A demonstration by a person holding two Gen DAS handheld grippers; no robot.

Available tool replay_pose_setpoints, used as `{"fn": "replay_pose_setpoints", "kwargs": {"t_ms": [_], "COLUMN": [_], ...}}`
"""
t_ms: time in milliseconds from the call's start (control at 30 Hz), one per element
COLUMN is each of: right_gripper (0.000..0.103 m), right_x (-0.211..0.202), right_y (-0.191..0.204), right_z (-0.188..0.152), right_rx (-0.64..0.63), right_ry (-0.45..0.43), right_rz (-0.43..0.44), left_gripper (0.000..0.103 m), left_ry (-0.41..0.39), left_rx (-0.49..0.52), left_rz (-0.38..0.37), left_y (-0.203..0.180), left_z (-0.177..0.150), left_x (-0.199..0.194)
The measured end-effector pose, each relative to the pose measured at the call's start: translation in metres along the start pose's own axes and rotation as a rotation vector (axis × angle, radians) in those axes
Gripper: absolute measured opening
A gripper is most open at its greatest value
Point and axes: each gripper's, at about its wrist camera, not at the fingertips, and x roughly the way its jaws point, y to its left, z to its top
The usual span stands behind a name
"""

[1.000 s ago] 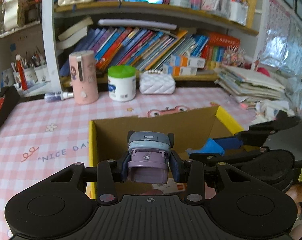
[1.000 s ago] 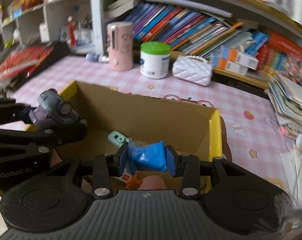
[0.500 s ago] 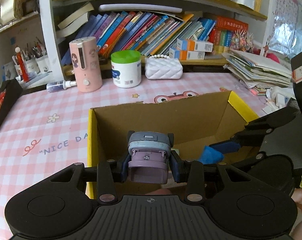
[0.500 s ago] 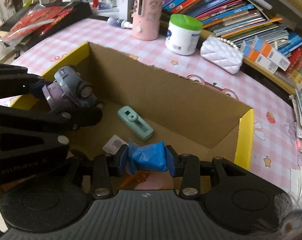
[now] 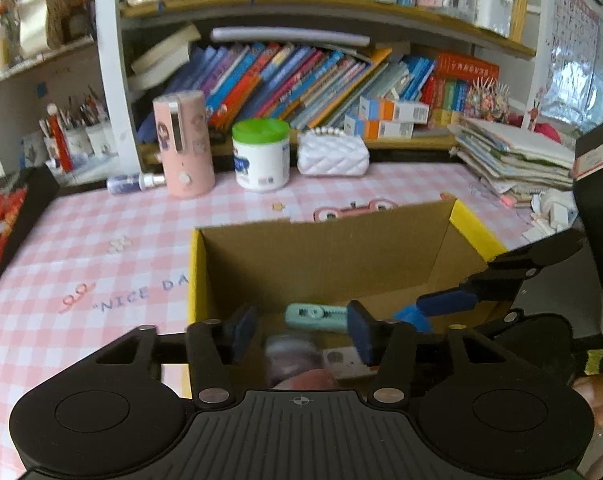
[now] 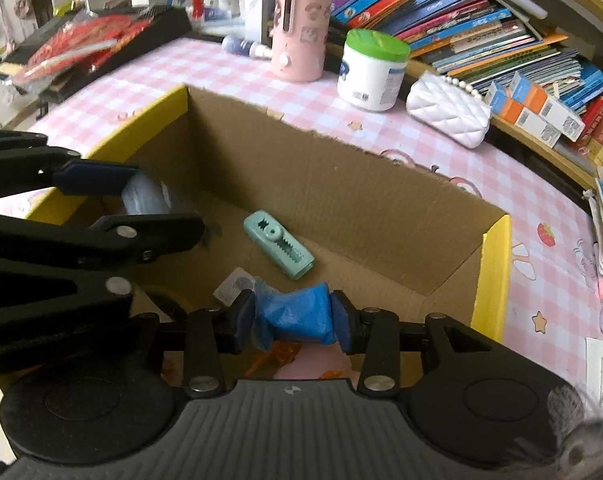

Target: Organize objects

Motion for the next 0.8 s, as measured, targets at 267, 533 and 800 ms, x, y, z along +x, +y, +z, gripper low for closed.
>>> {"fn": "replay_pose_setpoints", "kwargs": {"t_ms": [267, 533, 800], "right_gripper": [0.042, 0.058, 0.084], "right_x": [-0.039, -0.095, -0.128], "right_y": [0.003, 0.033, 0.087], "right_z": [-0.016, -0.04, -0.073], "right_rx": [0.121, 0.253, 0.367], "right_ry": [-0.119, -0.271, -0.364], "right_rz": [-0.032, -0.121, -0.253], "left_gripper": [0.07, 0.087, 0.096], "left_ry": [-0.112, -0.183, -0.168], "left_rx": [-0.009, -0.072, -0.106], "left_rz": [0.011, 0.042, 0.141], "left_y": [0.004, 0.027, 0.058], "left_z": [-0.005, -0.028, -0.077], "left_x": [-0.049, -0.103, -0.141]}}
